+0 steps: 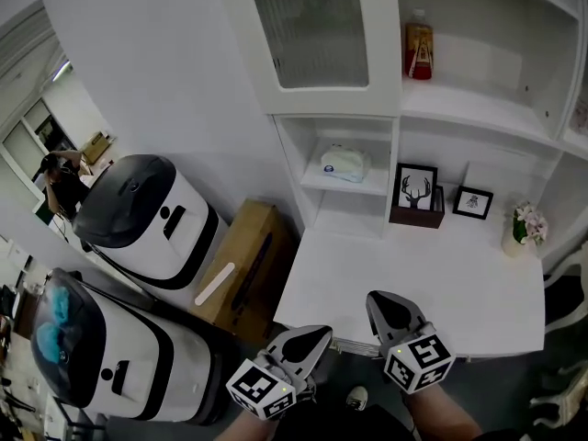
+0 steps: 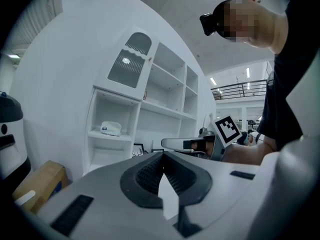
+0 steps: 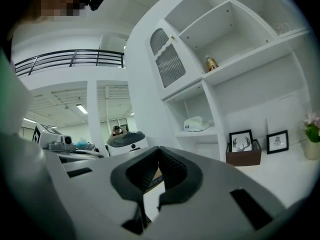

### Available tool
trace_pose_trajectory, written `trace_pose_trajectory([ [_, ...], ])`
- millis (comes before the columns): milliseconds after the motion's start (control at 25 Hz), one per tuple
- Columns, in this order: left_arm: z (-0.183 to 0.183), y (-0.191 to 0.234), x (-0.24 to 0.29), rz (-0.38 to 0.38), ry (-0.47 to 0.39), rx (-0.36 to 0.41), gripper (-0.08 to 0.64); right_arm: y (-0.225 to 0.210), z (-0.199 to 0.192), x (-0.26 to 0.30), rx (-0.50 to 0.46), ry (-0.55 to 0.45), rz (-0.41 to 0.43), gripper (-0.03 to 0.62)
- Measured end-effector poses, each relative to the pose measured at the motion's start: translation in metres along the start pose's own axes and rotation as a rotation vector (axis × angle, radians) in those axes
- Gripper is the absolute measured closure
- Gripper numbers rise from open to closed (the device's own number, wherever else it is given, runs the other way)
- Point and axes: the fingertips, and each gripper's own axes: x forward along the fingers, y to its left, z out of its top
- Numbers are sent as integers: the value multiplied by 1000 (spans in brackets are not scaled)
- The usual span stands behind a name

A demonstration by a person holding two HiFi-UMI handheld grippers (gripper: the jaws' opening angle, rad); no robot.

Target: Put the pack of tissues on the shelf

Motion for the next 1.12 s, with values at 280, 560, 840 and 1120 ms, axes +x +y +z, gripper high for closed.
trace_pose_trajectory([
  [280, -2, 8, -9, -12, 11, -2, 555, 9, -9, 7, 7, 14, -8, 588],
  [560, -7, 26, -31, -51, 23, -8, 555, 32, -20, 20, 13, 23, -49, 588],
  [840, -17, 43, -59, -108, 18, -27, 555, 62, -38, 26, 15, 41, -109, 588],
  [1120, -16, 56, -85, -167, -12, -47, 555, 93, -44, 24, -7, 55, -174, 588],
])
